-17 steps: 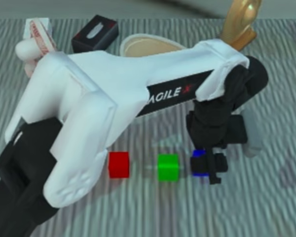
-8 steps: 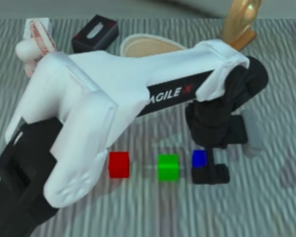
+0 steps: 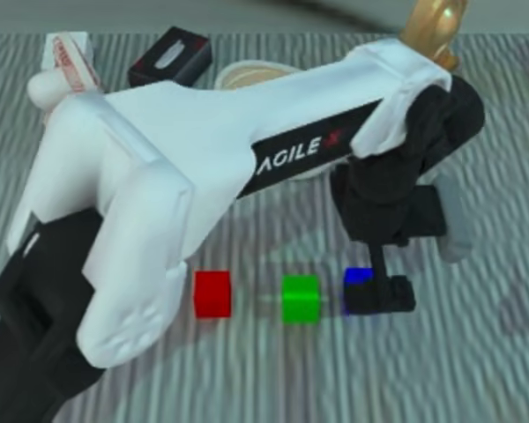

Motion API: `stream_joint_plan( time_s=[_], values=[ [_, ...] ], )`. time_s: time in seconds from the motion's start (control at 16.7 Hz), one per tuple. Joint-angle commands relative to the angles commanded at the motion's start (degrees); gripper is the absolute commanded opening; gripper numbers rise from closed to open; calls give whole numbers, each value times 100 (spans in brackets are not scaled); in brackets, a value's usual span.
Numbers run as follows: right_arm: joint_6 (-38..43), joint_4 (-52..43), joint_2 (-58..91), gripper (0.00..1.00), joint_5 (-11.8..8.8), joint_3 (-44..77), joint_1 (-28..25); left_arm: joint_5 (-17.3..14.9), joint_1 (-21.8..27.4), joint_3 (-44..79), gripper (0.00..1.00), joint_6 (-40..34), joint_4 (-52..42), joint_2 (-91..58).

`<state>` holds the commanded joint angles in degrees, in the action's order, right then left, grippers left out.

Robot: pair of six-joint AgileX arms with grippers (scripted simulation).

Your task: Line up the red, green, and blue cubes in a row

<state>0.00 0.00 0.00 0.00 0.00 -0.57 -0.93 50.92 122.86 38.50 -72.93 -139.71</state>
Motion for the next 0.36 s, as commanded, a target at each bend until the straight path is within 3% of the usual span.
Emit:
stream_joint_plan(
  time_s=[0.36],
  values=[
    [0,0,0,100,0,0,0,7,-36,876,100,34,-924,61]
  ],
)
